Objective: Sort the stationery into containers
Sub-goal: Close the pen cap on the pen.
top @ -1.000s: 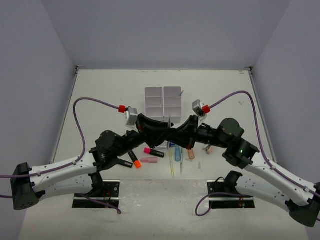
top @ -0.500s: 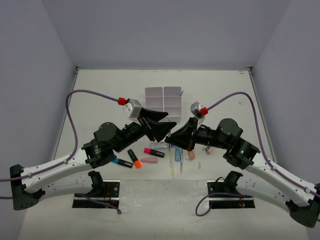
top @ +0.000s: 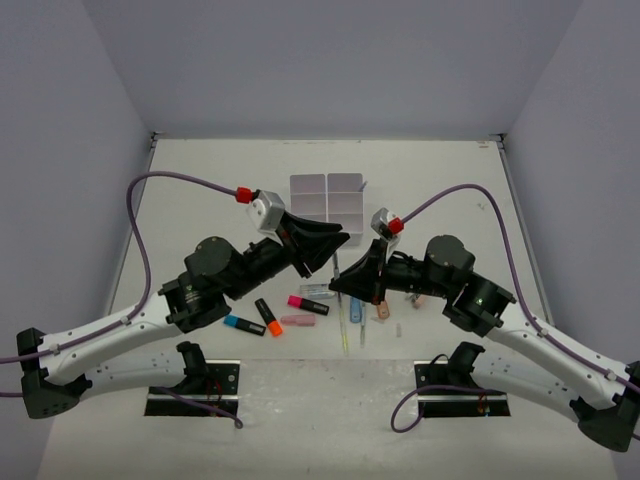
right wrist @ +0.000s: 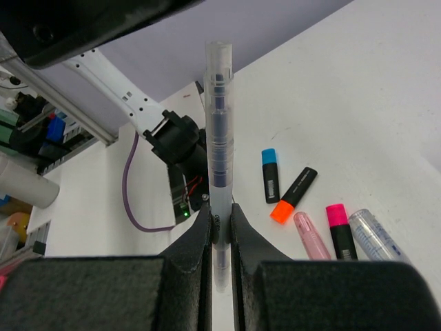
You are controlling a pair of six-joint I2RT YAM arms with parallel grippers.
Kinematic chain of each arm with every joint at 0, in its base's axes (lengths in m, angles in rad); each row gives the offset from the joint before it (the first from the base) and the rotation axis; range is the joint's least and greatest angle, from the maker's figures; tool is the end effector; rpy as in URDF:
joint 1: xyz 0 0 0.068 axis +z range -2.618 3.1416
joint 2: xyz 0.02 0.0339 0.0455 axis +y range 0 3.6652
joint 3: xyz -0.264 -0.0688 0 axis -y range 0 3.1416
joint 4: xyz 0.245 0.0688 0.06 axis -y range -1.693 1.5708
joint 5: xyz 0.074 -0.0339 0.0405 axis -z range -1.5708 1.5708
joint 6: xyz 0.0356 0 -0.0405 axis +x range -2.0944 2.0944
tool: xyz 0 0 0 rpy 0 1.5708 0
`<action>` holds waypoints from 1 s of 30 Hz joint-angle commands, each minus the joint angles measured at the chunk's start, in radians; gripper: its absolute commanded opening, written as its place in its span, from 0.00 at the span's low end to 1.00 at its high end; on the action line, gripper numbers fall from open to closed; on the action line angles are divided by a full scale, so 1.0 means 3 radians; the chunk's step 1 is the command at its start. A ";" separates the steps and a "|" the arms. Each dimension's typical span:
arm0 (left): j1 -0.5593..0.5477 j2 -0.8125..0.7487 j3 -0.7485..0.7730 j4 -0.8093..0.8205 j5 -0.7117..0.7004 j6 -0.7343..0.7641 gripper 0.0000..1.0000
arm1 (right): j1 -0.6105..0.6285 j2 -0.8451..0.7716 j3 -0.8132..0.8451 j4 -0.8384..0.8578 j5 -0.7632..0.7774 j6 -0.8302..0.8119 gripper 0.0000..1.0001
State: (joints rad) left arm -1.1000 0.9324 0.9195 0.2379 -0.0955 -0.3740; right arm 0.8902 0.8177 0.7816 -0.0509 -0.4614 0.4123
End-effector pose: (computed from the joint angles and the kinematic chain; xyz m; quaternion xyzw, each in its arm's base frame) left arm 0.1006 -0.1902 0.4068 0.1862 0.5952 -0.5029 0.5984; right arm 0.1085 0.1591 0.3480 -0.3200 0.6607 0.5328 0.4210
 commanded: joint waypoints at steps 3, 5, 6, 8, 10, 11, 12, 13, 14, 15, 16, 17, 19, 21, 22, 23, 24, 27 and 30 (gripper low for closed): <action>0.0008 0.0093 0.0054 -0.0059 0.0037 -0.0001 0.29 | 0.0014 -0.0028 0.0202 -0.0015 0.0032 -0.0106 0.00; 0.0006 0.0109 0.0049 -0.0057 0.0048 -0.0006 0.28 | 0.0014 -0.0031 0.0218 -0.0020 0.0041 -0.0112 0.00; 0.0006 0.0113 0.0044 -0.0057 0.0061 -0.0011 0.25 | 0.0018 -0.0036 0.0227 -0.0024 0.0058 -0.0116 0.00; 0.0006 0.0113 0.0034 -0.0057 0.0063 -0.0016 0.18 | 0.0019 -0.0041 0.0233 -0.0030 0.0078 -0.0111 0.00; 0.0006 0.0113 0.0020 -0.0053 0.0104 -0.0030 0.06 | 0.0019 -0.0048 0.0246 -0.0030 0.0125 -0.0115 0.00; 0.0006 0.0113 0.0011 -0.0050 0.0126 -0.0039 0.00 | 0.0019 -0.0051 0.0254 -0.0029 0.0150 -0.0116 0.00; 0.0006 0.0111 0.0000 -0.0038 0.0142 -0.0055 0.00 | 0.0019 -0.0051 0.0264 -0.0025 0.0173 -0.0114 0.00; 0.0006 0.0109 -0.0012 -0.0027 0.0159 -0.0071 0.00 | 0.0019 -0.0051 0.0273 -0.0020 0.0196 -0.0112 0.00; 0.0006 0.0108 -0.0031 -0.0019 0.0167 -0.0083 0.00 | 0.0019 -0.0055 0.0285 -0.0005 0.0209 -0.0111 0.00; 0.0006 0.0114 -0.0044 -0.0016 0.0179 -0.0096 0.00 | 0.0019 -0.0056 0.0306 0.0006 0.0245 -0.0114 0.00; 0.0006 0.0122 -0.0055 -0.0012 0.0199 -0.0112 0.00 | 0.0019 -0.0057 0.0333 0.0026 0.0304 -0.0113 0.00; 0.0006 0.0129 -0.0069 -0.0005 0.0227 -0.0130 0.00 | 0.0019 -0.0056 0.0361 0.0058 0.0373 -0.0106 0.00; 0.0006 0.0162 -0.0109 0.0012 0.0277 -0.0202 0.00 | 0.0016 -0.0018 0.0487 0.0093 0.0484 -0.0124 0.00; 0.0006 0.0196 -0.0167 0.0025 0.0308 -0.0266 0.00 | 0.0019 0.0039 0.0671 0.0077 0.0580 -0.0163 0.00; 0.0005 0.0216 -0.0198 0.0027 0.0320 -0.0305 0.00 | 0.0019 0.0078 0.0770 0.0061 0.0611 -0.0186 0.00; 0.0001 0.0221 -0.0264 0.0049 0.0386 -0.0332 0.00 | 0.0019 0.0154 0.0943 0.0048 0.0656 -0.0222 0.00; 0.0000 0.0226 -0.0311 0.0075 0.0395 -0.0367 0.00 | 0.0014 0.0202 0.1050 0.0032 0.0711 -0.0248 0.00; -0.0035 0.0231 -0.0474 0.0195 0.0440 -0.0477 0.00 | 0.0006 0.0455 0.1464 -0.0068 0.0835 -0.0371 0.00; -0.0109 0.0227 -0.0545 0.0173 0.0372 -0.0482 0.00 | -0.0035 0.0587 0.1846 -0.0103 0.0921 -0.0418 0.00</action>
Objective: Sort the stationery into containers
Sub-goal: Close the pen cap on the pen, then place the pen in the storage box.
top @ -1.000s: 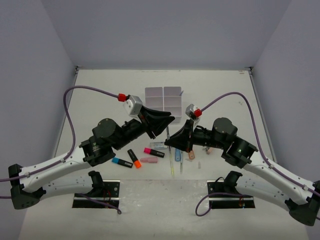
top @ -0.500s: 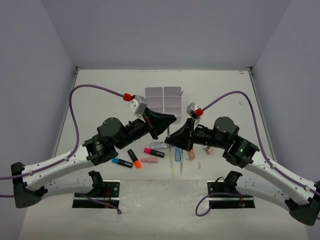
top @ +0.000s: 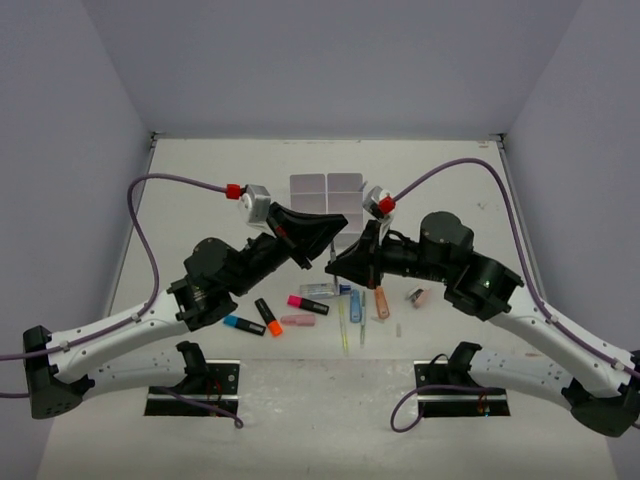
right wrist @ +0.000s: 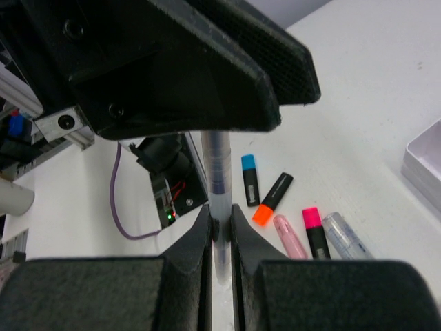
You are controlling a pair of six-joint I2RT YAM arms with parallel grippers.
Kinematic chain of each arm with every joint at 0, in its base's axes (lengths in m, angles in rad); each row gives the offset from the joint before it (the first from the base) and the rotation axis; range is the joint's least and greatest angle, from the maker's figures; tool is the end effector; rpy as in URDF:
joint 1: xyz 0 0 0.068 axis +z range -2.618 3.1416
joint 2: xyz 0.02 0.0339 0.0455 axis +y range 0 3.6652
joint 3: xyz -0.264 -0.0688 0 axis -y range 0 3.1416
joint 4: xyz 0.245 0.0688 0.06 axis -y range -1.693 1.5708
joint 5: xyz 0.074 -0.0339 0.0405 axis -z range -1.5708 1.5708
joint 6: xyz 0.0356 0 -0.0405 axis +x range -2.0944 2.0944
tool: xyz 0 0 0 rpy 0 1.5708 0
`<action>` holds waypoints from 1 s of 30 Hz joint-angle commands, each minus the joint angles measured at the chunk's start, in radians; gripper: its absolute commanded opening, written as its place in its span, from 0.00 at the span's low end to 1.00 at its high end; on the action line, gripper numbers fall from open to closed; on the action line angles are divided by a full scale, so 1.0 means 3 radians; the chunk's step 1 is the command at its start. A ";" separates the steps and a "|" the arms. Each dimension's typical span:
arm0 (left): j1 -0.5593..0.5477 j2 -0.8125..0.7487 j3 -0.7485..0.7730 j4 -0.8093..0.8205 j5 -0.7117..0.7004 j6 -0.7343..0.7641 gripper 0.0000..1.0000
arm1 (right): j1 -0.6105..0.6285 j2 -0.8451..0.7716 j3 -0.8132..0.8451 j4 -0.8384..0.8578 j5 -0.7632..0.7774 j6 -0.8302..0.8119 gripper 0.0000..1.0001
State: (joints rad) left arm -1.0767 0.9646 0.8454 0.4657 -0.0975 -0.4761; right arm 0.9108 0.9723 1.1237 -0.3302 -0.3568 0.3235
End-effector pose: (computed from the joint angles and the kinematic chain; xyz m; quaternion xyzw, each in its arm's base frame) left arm 0.1088 -0.1946 0.3981 0.1317 0.5601 -0.5528 0.6028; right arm 0.1190 0.1736 0.4088 -0.3275 0.6900 0.4762 0.4358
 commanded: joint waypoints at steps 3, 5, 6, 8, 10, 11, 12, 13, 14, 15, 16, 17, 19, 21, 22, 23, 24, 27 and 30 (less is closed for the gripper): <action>-0.0220 0.0045 -0.0373 -0.0624 0.0325 -0.0147 0.00 | -0.0151 0.0222 0.0965 0.0791 0.0589 -0.0136 0.00; -0.0223 -0.0001 -0.0356 -0.0691 0.0269 -0.0112 0.00 | -0.0157 0.0281 0.0945 0.0780 0.0552 -0.0135 0.00; -0.0224 -0.0021 -0.0320 -0.0738 0.0232 -0.0076 0.00 | -0.0156 0.0305 0.0864 0.0810 0.0504 -0.0113 0.00; -0.0220 -0.0035 -0.0144 -0.0836 0.0193 0.0002 0.00 | -0.0148 0.0337 0.0643 0.0902 0.0352 -0.0063 0.00; -0.0220 0.0006 0.0068 -0.0937 0.0230 0.0137 0.00 | -0.0143 0.0423 0.0354 0.1059 0.0091 0.0067 0.00; -0.0220 0.0065 0.0196 -0.0961 0.0278 0.0200 0.00 | -0.0132 0.0461 0.0138 0.1215 -0.0044 0.0132 0.00; -0.0220 0.0112 0.0305 -0.0975 0.0334 0.0249 0.00 | -0.0122 0.0495 0.0008 0.1357 -0.0090 0.0199 0.00; -0.0220 0.0147 0.0425 -0.0990 0.0392 0.0298 0.00 | -0.0114 0.0531 -0.0077 0.1487 -0.0101 0.0273 0.00; -0.0220 0.0180 0.0502 -0.1005 0.0408 0.0324 0.00 | -0.0111 0.0546 -0.0146 0.1568 -0.0101 0.0307 0.00; -0.0224 0.0207 0.0556 -0.1021 0.0396 0.0340 0.00 | -0.0111 0.0555 -0.0201 0.1611 -0.0092 0.0319 0.00; -0.0222 0.0237 0.0597 -0.1029 0.0371 0.0358 0.00 | -0.0111 0.0555 -0.0263 0.1612 -0.0026 0.0319 0.00; -0.0220 0.0248 0.0636 -0.1049 0.0273 0.0365 0.00 | -0.0123 0.0533 -0.0322 0.1589 0.0057 0.0302 0.00; -0.0220 0.0240 0.0715 -0.1143 0.0010 0.0365 0.00 | -0.0189 0.0476 -0.0439 0.1561 0.0212 0.0284 0.00; -0.0220 0.0205 0.0767 -0.1255 -0.0284 0.0363 0.12 | -0.0274 0.0428 -0.0543 0.1561 0.0342 0.0300 0.00; -0.0220 0.0178 0.0776 -0.1288 -0.0449 0.0360 0.26 | -0.0307 0.0412 -0.0581 0.1561 0.0391 0.0311 0.00; -0.0220 0.0139 0.0794 -0.1309 -0.0545 0.0346 0.41 | -0.0328 0.0414 -0.0610 0.1550 0.0432 0.0309 0.00; -0.0220 0.0118 0.0827 -0.1335 -0.0668 0.0339 0.54 | -0.0336 0.0421 -0.0633 0.1546 0.0478 0.0307 0.00; -0.0220 0.0124 0.1069 -0.1591 -0.1344 0.0222 0.88 | -0.0461 0.0524 -0.0686 0.1541 0.0659 0.0328 0.00; -0.0215 0.0158 0.1391 -0.2187 -0.2260 -0.0066 1.00 | -0.0645 0.0641 -0.0716 0.1583 0.0789 0.0358 0.00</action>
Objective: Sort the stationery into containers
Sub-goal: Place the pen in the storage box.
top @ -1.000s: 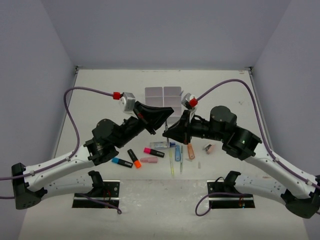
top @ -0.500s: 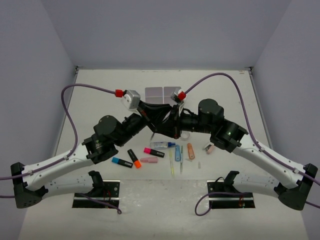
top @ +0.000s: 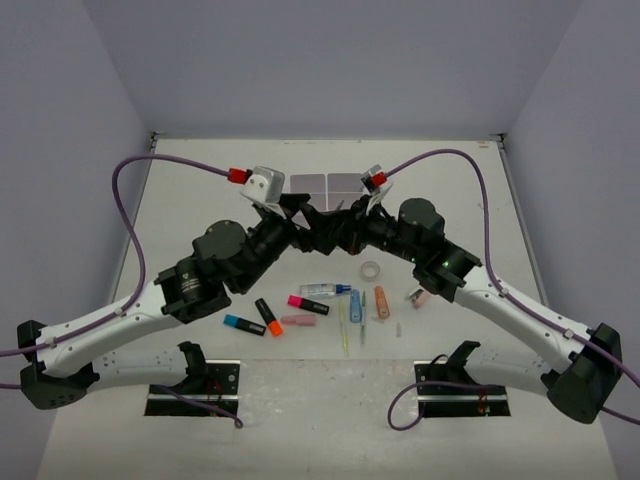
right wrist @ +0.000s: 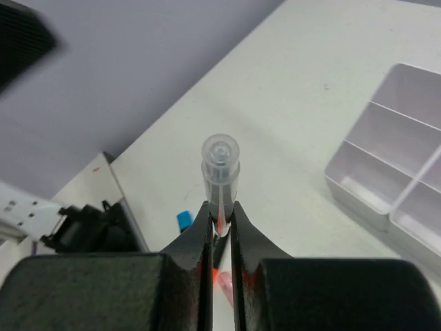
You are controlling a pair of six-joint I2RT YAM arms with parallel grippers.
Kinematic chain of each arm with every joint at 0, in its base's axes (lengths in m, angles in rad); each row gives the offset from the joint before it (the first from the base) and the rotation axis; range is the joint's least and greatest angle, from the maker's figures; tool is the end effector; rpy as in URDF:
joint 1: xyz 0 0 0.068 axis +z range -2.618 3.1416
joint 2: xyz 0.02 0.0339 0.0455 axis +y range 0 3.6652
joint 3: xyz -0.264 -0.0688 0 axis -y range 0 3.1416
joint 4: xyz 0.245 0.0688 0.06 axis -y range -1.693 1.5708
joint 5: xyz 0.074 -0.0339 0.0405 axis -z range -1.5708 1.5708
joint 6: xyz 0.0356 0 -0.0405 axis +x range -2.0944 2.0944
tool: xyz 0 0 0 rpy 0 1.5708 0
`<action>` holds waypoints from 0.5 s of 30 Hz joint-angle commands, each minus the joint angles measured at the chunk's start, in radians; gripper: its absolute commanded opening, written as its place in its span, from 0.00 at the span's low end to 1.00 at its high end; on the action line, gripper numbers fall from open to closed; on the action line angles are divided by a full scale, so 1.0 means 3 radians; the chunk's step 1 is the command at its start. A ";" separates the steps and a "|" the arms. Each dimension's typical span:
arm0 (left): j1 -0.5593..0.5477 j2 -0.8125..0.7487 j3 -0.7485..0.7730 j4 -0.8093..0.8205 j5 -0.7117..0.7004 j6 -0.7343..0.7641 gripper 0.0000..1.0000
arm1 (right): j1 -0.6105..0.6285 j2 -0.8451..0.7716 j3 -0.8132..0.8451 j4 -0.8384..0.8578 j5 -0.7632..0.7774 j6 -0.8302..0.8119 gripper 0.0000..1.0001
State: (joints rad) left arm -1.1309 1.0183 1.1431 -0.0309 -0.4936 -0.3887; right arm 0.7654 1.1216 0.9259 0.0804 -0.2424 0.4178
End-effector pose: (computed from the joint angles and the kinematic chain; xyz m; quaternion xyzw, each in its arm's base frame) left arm 0.1098 -0.1936 0.4381 0.0683 0.6738 -0.3747 0.6332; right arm 0.1853 0.1899 0.3500 -0.2074 0.7161 0.4432 0.4977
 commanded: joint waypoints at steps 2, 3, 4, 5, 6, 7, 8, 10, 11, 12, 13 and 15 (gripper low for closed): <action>-0.0035 -0.0019 0.0535 -0.0881 -0.1366 -0.0567 1.00 | -0.0315 0.0286 0.0052 0.0231 0.0634 -0.0010 0.00; -0.0035 -0.0027 0.0587 -0.1016 -0.1553 -0.0648 1.00 | -0.0383 0.0357 0.0126 0.0232 0.0772 -0.0041 0.00; -0.0035 -0.0048 0.0562 -0.1071 -0.1571 -0.0669 1.00 | -0.0456 0.0450 0.0216 0.0218 0.0995 -0.0077 0.00; -0.0035 -0.0080 0.0509 -0.1143 -0.1571 -0.0681 1.00 | -0.0480 0.0642 0.0322 0.0171 0.1143 -0.0159 0.00; -0.0035 -0.0126 0.0401 -0.1180 -0.1521 -0.0713 1.00 | -0.0525 0.0743 0.0503 0.0157 0.1319 -0.0195 0.00; -0.0035 -0.0156 0.0330 -0.1210 -0.1486 -0.0723 1.00 | -0.0541 0.0848 0.0606 0.0137 0.1417 -0.0211 0.00; -0.0035 -0.0187 0.0156 -0.1260 -0.1421 -0.0743 1.00 | -0.0571 0.1053 0.0771 0.0131 0.1470 -0.0231 0.00; -0.0035 -0.0258 0.0050 -0.1342 -0.1397 -0.0849 1.00 | -0.0637 0.1263 0.0856 0.0121 0.1502 -0.0237 0.00; -0.0035 -0.0338 -0.0119 -0.1397 -0.1365 -0.0972 1.00 | -0.0671 0.1406 0.1002 0.0107 0.1545 -0.0263 0.00; -0.0035 -0.0420 -0.0294 -0.1453 -0.1331 -0.1097 1.00 | -0.0705 0.1550 0.1153 0.0092 0.1588 -0.0289 0.00; -0.0035 -0.0472 -0.0379 -0.1544 -0.1312 -0.1174 1.00 | -0.0728 0.1661 0.1243 0.0060 0.1591 -0.0306 0.00; -0.0035 -0.0572 -0.0530 -0.1624 -0.1247 -0.1266 1.00 | -0.0736 0.1875 0.1405 0.0049 0.1606 -0.0365 0.00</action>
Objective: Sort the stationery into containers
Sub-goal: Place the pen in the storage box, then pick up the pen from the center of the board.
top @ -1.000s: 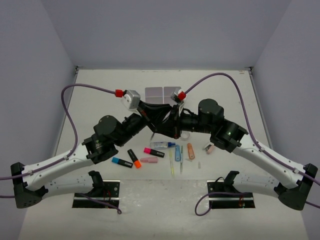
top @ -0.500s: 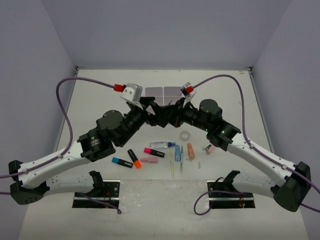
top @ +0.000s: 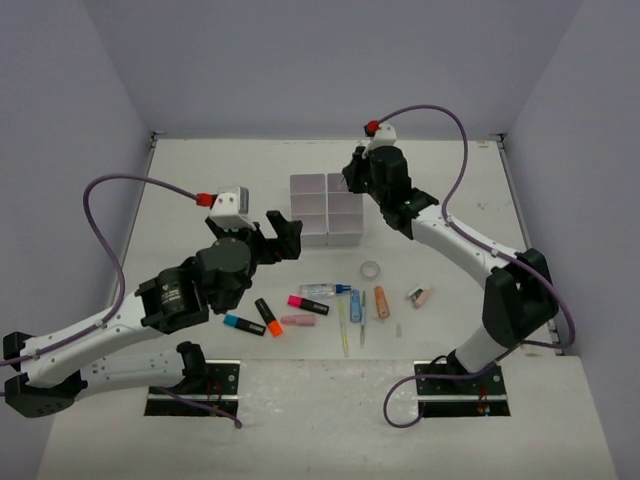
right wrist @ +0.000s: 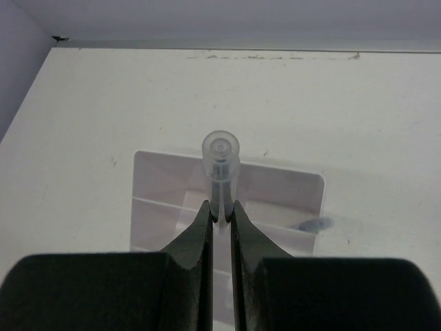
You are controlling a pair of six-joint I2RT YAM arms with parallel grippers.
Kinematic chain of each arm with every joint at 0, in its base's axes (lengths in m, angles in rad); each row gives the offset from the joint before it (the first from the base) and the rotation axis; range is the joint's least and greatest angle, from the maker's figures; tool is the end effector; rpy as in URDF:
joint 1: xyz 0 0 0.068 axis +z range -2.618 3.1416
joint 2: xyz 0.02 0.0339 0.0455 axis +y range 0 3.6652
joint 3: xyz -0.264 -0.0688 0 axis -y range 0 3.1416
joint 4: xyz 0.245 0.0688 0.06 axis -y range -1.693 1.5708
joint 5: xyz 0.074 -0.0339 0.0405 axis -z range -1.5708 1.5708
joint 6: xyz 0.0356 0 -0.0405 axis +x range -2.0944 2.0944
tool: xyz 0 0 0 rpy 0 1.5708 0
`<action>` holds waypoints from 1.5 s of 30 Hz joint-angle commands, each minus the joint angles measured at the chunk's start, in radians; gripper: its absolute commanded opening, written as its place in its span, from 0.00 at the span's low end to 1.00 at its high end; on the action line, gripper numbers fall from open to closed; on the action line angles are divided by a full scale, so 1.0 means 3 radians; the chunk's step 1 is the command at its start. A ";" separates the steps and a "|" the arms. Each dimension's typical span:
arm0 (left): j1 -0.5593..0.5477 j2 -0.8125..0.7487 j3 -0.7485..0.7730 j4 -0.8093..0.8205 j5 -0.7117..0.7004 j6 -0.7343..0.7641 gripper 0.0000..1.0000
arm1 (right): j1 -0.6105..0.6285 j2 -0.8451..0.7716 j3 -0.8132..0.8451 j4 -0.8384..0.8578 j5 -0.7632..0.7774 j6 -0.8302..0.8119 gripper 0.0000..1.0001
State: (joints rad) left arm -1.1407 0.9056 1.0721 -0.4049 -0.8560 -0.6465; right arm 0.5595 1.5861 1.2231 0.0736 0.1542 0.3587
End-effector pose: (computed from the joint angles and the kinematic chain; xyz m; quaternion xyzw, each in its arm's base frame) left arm 0.1009 -0.1554 0.3980 -0.0738 0.7563 -0.2337 0.6066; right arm 0.3241 0.1965 0.3154 -0.0343 0.7999 0.2087 0.5616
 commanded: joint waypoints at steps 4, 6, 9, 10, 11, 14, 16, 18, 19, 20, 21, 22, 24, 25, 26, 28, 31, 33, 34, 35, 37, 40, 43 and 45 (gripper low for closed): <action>-0.0002 -0.0310 -0.0478 -0.0545 0.0105 -0.0535 1.00 | -0.0060 0.0648 0.0632 0.0065 0.0362 -0.0216 0.02; -0.0002 -0.0334 -0.0533 -0.0582 0.0156 -0.0540 1.00 | -0.0060 0.0739 0.0699 0.0038 0.0350 -0.0228 0.03; -0.0002 -0.0372 -0.0607 -0.0598 0.0205 -0.0560 1.00 | -0.0060 0.0810 0.0701 0.0040 0.0335 -0.0205 0.06; -0.0002 -0.0386 -0.0622 -0.0607 0.0206 -0.0567 1.00 | -0.0060 0.0820 0.0665 0.0058 0.0333 -0.0187 0.06; -0.0002 -0.0402 -0.0637 -0.0618 0.0208 -0.0572 1.00 | -0.0060 0.0822 0.0635 0.0084 0.0328 -0.0178 0.08; -0.0002 -0.0426 -0.0664 -0.0640 0.0203 -0.0579 1.00 | -0.0060 0.0810 0.0540 0.0135 0.0304 -0.0158 0.32; -0.0002 -0.0406 -0.0664 -0.0660 0.0205 -0.0586 1.00 | -0.0060 0.0793 0.0500 0.0133 0.0299 -0.0158 0.52; -0.0002 -0.0363 -0.0664 -0.0711 0.0205 -0.0638 1.00 | -0.0060 0.0759 0.0475 0.0119 0.0314 -0.0152 0.61; -0.0002 -0.0270 -0.0647 -0.0758 0.0208 -0.0690 1.00 | -0.0060 0.0674 0.0432 0.0114 0.0314 -0.0156 0.62; -0.0002 -0.0185 -0.0629 -0.0825 0.0213 -0.0784 1.00 | -0.0060 0.0589 0.0396 0.0103 0.0308 -0.0159 0.63; -0.0002 -0.0110 -0.0611 -0.0908 0.0219 -0.0907 1.00 | -0.0060 0.0508 0.0368 0.0085 0.0296 -0.0162 0.63; -0.0002 -0.0041 -0.0592 -0.0926 0.0245 -0.0986 1.00 | -0.0060 0.0418 0.0341 0.0082 0.0294 -0.0163 0.62; -0.0009 0.0155 -0.0574 -0.0943 0.0389 -0.1158 1.00 | -0.0060 0.0114 0.0248 -0.0036 0.0299 -0.0155 0.62; -0.0021 0.0267 -0.0572 -0.0932 0.0519 -0.1265 1.00 | -0.0060 -0.0077 0.0183 -0.0130 0.0308 -0.0126 0.61; -0.0049 0.0415 -0.0572 -0.0920 0.0591 -0.1395 1.00 | -0.0063 -0.0305 0.0148 -0.0229 0.0350 -0.0101 0.59; -0.0269 0.0689 -0.0513 -0.0920 0.0566 -0.1659 1.00 | -0.0074 -0.0670 0.0170 -0.0809 0.0410 -0.0058 0.57; -0.0645 0.1182 -0.0290 -0.1034 0.0445 -0.2165 1.00 | -0.0102 -0.1158 0.0219 -0.1705 0.0502 0.0031 0.61; -0.0728 0.1449 -0.0149 -0.1115 0.0448 -0.2360 1.00 | -0.0145 -0.1401 0.0145 -0.2004 0.0509 0.0076 0.62; -0.0770 0.1685 -0.0051 -0.1243 0.0471 -0.2519 0.99 | -0.0210 -0.1643 -0.0003 -0.2170 0.0501 0.0107 0.61; -0.0779 0.1859 0.0047 -0.1278 0.0483 -0.2564 0.98 | -0.0267 -0.1712 -0.0121 -0.2204 0.0498 0.0133 0.61; -0.0810 0.2259 0.0393 -0.1487 0.0559 -0.2768 0.91 | -0.0402 -0.2120 -0.0362 -0.2387 0.0453 0.0190 0.62; -0.0866 0.2906 0.0915 -0.1912 0.0680 -0.3008 0.75 | -0.0510 -0.2449 -0.0579 -0.2648 0.0493 0.0282 0.61; -0.0926 0.3299 0.1274 -0.2245 0.0746 -0.3134 0.66 | -0.0515 -0.2546 -0.0681 -0.2736 0.0388 0.0313 0.61; -0.0943 0.3392 0.1303 -0.2232 0.0795 -0.3155 0.64 | -0.0520 -0.2540 -0.0696 -0.2757 0.0365 0.0325 0.60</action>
State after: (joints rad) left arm -1.4030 1.8748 1.4011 -0.9304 -0.6289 -1.4791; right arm 0.4072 0.8215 1.0324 -0.6633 0.2801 0.4217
